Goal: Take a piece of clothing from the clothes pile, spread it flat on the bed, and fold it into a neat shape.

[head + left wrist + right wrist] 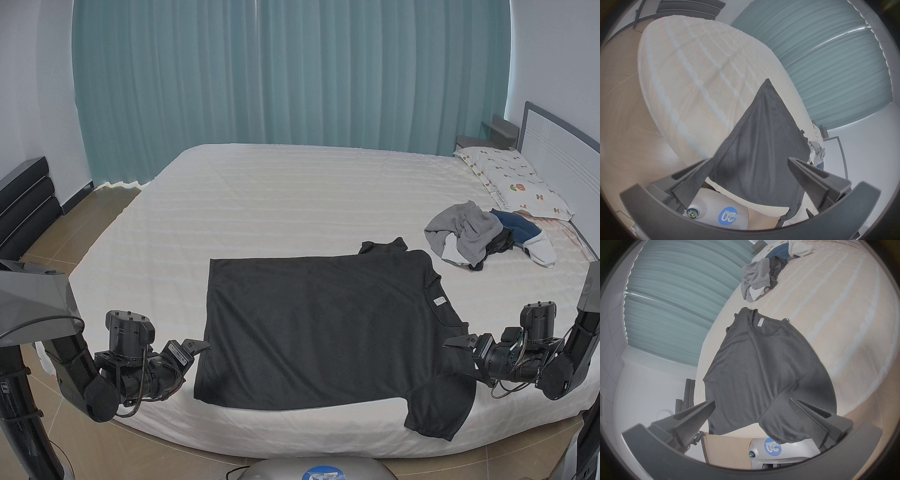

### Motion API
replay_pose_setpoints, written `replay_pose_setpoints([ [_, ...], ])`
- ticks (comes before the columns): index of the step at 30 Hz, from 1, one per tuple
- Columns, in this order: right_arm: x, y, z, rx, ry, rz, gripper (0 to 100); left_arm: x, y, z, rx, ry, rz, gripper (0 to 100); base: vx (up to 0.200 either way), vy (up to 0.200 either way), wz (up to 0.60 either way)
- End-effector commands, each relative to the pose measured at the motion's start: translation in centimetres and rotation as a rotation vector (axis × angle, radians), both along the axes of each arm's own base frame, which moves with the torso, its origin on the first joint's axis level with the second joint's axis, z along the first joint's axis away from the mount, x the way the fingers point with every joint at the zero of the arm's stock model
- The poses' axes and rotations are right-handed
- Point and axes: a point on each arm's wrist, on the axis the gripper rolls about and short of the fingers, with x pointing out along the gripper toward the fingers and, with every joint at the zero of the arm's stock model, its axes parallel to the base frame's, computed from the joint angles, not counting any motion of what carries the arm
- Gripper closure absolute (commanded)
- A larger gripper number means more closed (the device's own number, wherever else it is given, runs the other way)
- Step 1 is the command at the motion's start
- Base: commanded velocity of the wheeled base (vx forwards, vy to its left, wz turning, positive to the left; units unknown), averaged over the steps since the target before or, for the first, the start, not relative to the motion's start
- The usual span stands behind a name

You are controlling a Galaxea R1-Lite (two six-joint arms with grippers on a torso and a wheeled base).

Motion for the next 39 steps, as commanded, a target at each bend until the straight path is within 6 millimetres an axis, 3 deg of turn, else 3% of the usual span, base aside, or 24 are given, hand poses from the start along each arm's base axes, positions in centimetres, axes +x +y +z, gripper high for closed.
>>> replay_pose_setpoints([
  [1, 0.0, 0.0, -0.2, 0.0, 0.006, 0.0, 0, 0.0, -0.3, -0.5, -0.002, 0.021, -0.005, 0, 0.0, -0.2, 0.0],
  [9, 0.0, 0.0, -0.4, -0.001, 0.014, 0.002, 0, 0.0, -1.0, -0.5, -0.014, 0.017, -0.017, 0, 0.0, -0.2, 0.0],
  [15, 0.0, 0.1, -0.4, -0.002, 0.017, 0.007, 0, 0.1, -1.2, -0.8, 0.004, 0.015, -0.019, 0, 0.0, 0.0, 0.0],
  [26, -0.1, 0.2, -0.6, -0.004, 0.027, 0.01, 0, -0.2, 1.3, -2.1, 0.175, 0.037, -0.033, 0, 0.0, 0.0, 0.0],
  [39, -0.1, 0.2, -0.9, -0.005, 0.033, 0.01, 0, -0.1, 0.6, -4.8, 0.27, 0.076, -0.054, 0, 0.0, 0.0, 0.0],
])
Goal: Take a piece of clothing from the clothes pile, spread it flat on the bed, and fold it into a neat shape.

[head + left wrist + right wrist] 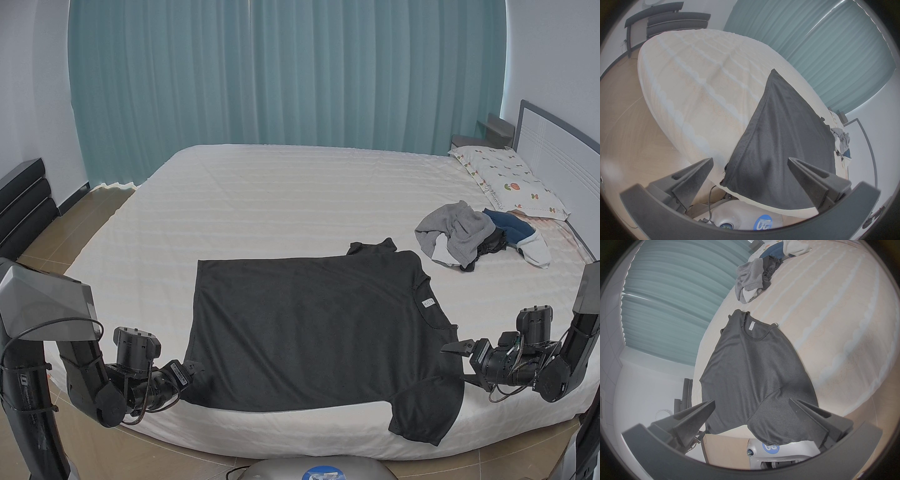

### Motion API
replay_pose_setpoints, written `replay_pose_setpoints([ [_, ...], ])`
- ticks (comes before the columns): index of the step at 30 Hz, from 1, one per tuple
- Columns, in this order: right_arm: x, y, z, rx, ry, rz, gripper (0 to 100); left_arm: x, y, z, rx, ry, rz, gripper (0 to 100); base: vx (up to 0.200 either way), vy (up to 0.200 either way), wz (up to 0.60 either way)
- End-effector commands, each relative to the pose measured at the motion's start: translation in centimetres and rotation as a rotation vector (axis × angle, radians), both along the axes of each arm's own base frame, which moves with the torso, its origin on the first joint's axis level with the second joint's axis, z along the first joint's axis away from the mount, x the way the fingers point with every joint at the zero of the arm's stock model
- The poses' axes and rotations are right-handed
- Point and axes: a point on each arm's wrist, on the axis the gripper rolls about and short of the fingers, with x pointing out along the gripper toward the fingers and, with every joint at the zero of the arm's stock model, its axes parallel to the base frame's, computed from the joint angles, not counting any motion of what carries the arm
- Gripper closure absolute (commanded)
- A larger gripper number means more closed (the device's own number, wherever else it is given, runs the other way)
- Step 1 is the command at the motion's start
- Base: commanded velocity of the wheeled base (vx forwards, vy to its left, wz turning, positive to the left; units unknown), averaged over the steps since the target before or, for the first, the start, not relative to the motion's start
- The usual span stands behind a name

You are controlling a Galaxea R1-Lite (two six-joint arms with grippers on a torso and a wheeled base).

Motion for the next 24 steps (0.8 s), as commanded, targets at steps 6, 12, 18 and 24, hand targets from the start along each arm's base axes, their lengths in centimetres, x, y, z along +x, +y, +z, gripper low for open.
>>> replay_pose_setpoints([
  [6, 0.05, 0.02, -0.13, 0.0, 0.004, 0.001, 0, -0.19, -1.37, -1.39, 0.027, 0.03, -0.036, 0, 0.0, 0.0, 0.0],
  [12, 0.05, 0.02, -0.1, 0.0, 0.002, 0.001, 0, -0.24, -1.48, -1.44, 0.029, 0.033, -0.04, 0, 0.0, 0.0, 0.0],
  [18, 0.02, -0.15, 0.08, -0.005, -0.005, -0.007, 0, -0.61, -0.99, -1.5, 0.034, 0.048, -0.023, 100, 0.0, 0.0, 0.0],
  [24, 0.02, -0.15, 0.12, -0.008, -0.008, -0.007, 0, -0.71, -0.54, -1.39, 0.036, 0.049, -0.008, 100, 0.0, 0.0, 0.0],
])
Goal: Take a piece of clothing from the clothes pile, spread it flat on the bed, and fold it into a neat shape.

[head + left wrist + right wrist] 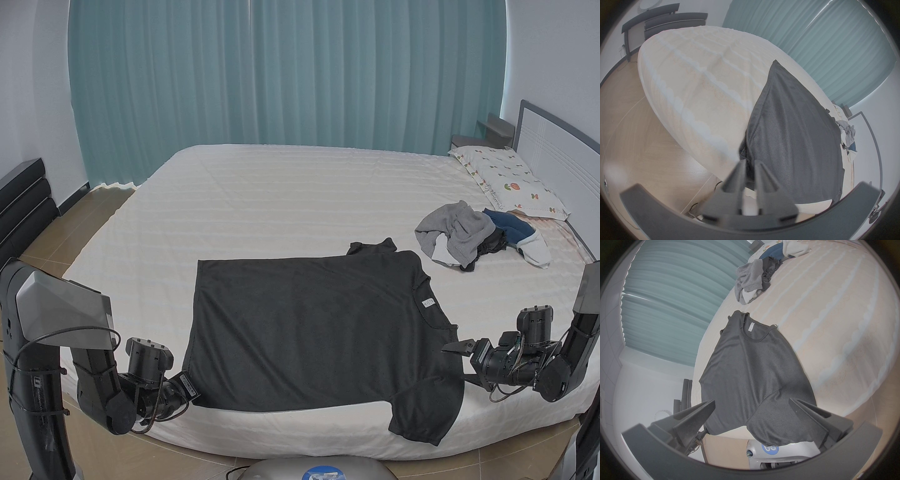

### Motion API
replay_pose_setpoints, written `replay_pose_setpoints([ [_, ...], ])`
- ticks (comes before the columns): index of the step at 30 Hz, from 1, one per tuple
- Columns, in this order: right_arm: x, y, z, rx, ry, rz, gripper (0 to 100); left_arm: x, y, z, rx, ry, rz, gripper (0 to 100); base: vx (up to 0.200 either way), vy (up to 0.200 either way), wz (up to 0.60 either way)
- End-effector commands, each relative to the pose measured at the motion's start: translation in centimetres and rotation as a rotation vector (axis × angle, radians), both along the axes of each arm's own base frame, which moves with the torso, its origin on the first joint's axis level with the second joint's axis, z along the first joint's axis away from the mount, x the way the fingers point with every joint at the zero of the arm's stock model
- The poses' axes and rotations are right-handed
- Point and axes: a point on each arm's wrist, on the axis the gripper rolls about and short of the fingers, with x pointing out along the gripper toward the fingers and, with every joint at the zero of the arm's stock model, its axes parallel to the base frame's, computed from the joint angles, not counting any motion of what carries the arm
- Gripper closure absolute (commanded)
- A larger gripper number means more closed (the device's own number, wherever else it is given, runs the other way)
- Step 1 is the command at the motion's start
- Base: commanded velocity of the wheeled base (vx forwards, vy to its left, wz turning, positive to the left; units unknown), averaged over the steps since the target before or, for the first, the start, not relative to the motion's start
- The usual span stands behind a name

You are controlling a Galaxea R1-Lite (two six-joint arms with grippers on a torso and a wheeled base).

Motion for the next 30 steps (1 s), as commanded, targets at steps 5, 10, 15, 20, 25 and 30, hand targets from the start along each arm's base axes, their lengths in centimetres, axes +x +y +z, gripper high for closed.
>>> replay_pose_setpoints([
  [5, -0.3, -0.2, 0.1, -0.014, -0.005, -0.003, 0, -0.3, 0.4, 0.1, 0.0, 0.007, 0.014, 100, 0.0, 0.0, 0.0],
  [10, -0.6, -1.7, 1.0, -0.095, -0.057, -0.038, 0, -0.2, 1.2, 1.1, -0.041, -0.041, 0.047, 100, 0.0, 0.0, 0.0],
  [15, -0.7, -2.6, 0.1, -0.173, -0.026, -0.021, 0, -0.1, 2.0, 1.3, -0.091, -0.05, 0.075, 100, 0.0, 0.0, 0.0],
  [20, -0.2, -2.5, -2.1, -0.207, 0.043, -0.031, 0, 0.1, 2.5, 1.5, -0.12, -0.054, 0.093, 100, 0.0, 0.0, 0.0],
  [25, 0.4, -2.2, -3.8, -0.21, 0.046, -0.028, 0, 0.1, 2.8, 2.2, -0.192, -0.059, 0.095, 100, 0.0, 0.0, 0.0],
  [30, 0.6, -2.0, -4.5, -0.208, 0.032, -0.023, 0, 0.1, 3.1, 2.3, -0.19, -0.069, 0.102, 100, 0.0, 0.0, 0.0],
])
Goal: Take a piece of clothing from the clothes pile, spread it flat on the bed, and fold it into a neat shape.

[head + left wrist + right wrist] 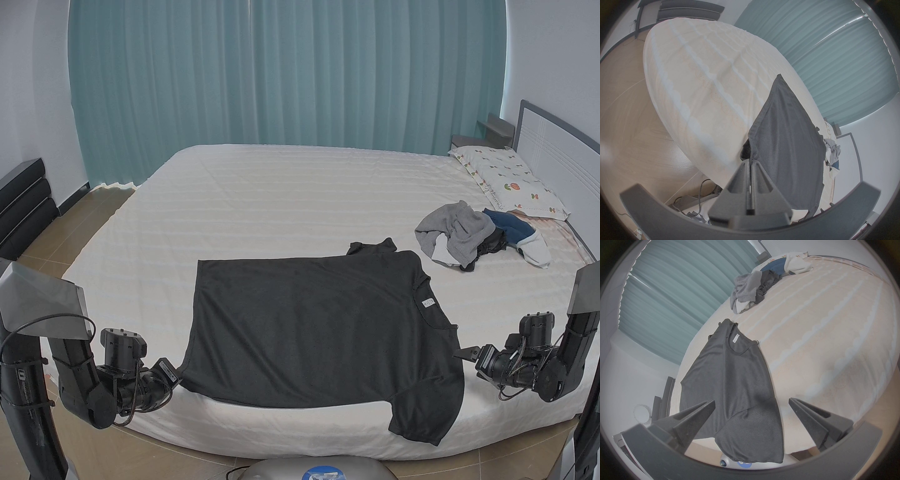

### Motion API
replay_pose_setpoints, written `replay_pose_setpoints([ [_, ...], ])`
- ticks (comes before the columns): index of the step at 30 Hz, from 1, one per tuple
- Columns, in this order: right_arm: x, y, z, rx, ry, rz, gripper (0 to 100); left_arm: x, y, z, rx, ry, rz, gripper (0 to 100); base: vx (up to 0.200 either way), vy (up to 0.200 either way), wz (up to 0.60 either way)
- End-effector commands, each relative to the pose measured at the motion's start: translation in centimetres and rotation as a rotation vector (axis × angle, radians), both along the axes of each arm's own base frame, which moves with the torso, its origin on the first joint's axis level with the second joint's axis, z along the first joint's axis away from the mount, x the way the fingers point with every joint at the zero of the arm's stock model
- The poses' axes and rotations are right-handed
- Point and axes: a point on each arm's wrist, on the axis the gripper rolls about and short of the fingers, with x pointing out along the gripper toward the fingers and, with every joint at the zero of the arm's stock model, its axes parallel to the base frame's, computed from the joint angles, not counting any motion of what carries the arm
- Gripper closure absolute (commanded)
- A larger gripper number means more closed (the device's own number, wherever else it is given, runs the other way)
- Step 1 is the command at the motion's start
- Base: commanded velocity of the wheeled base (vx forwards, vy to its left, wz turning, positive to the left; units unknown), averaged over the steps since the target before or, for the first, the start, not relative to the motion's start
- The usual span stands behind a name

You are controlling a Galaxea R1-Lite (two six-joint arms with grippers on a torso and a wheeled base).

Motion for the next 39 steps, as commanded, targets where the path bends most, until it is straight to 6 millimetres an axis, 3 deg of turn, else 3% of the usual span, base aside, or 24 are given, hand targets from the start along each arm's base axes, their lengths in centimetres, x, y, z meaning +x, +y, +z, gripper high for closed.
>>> replay_pose_setpoints([
  [1, 0.1, 0.4, -1.9, 0.005, 0.04, 0.01, 0, 0.0, 0.4, 0.3, 0.01, -0.014, 0.01, 100, 0.0, 0.0, 0.0],
  [8, 1.0, 0.8, -2.8, 0.002, 0.026, 0.022, 0, 0.0, 0.4, 0.2, 0.005, -0.009, 0.003, 100, 0.0, 0.0, 0.0],
  [9, 1.4, 0.8, -2.9, -0.002, 0.017, 0.018, 100, 0.0, 0.4, 0.2, 0.005, -0.009, 0.003, 100, 0.0, 0.0, 0.0],
  [21, 4.8, 0.1, -1.6, -0.015, -0.139, -0.025, 100, 0.0, 0.4, 0.1, 0.006, -0.007, 0.002, 100, 0.0, 0.0, 0.0],
  [28, 5.6, 0.4, -2.2, 0.019, -0.17, -0.047, 100, 0.1, 0.5, 0.1, 0.006, -0.009, 0.006, 100, 0.0, 0.0, 0.0],
  [33, 4.9, 0.4, -3.0, 0.019, -0.139, -0.044, 100, 0.1, 0.5, 0.1, 0.006, -0.007, 0.006, 100, 0.0, 0.0, 0.0],
  [34, 4.8, 0.2, -2.8, 0.022, -0.145, -0.053, 0, 0.0, 0.5, 0.1, 0.006, -0.007, 0.005, 100, 0.0, 0.0, 0.0],
  [39, 3.6, -1.0, -2.2, 0.022, -0.201, -0.073, 0, 0.0, 0.5, 0.0, 0.006, -0.004, 0.005, 100, 0.0, 0.0, 0.0],
])
